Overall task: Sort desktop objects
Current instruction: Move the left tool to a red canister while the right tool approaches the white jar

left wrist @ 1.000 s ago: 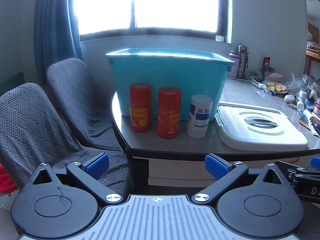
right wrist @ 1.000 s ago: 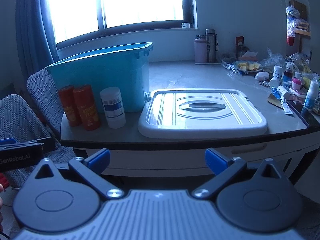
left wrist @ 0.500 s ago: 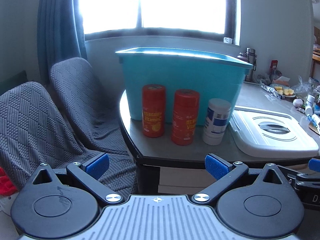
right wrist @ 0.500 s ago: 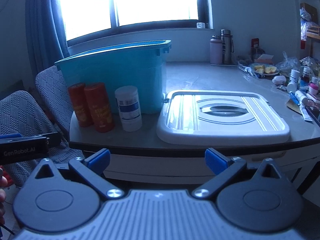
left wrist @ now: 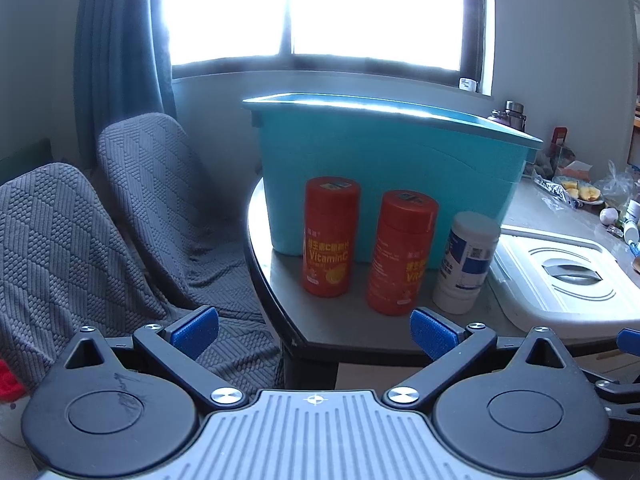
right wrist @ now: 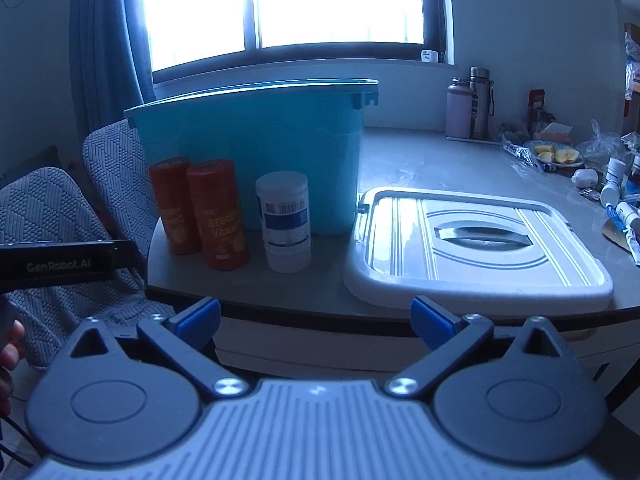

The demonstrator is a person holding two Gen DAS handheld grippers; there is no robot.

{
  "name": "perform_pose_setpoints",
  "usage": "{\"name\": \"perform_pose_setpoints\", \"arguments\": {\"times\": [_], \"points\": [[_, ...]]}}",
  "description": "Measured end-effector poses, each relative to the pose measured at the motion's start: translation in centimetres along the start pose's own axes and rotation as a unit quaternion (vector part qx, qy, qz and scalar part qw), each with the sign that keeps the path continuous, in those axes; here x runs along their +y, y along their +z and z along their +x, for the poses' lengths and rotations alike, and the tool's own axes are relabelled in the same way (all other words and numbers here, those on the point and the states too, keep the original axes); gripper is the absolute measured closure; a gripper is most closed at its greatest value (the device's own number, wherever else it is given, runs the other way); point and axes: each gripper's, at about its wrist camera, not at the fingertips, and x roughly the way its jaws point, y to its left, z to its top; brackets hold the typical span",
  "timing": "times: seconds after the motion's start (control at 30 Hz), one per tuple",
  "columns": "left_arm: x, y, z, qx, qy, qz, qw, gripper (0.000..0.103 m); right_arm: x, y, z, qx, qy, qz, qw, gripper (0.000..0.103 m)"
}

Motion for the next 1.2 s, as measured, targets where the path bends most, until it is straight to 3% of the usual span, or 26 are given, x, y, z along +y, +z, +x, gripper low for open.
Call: {"name": "perform_pose_setpoints", "arguments": {"times": [1.2], "points": [[1.1, 2.7, 12.3, 0.005, -0.013, 0.005, 0.9999, 0.002, 1.4, 1.6, 6.5, 0.005, -0.006, -0.025, 1.000, 0.001]]}}
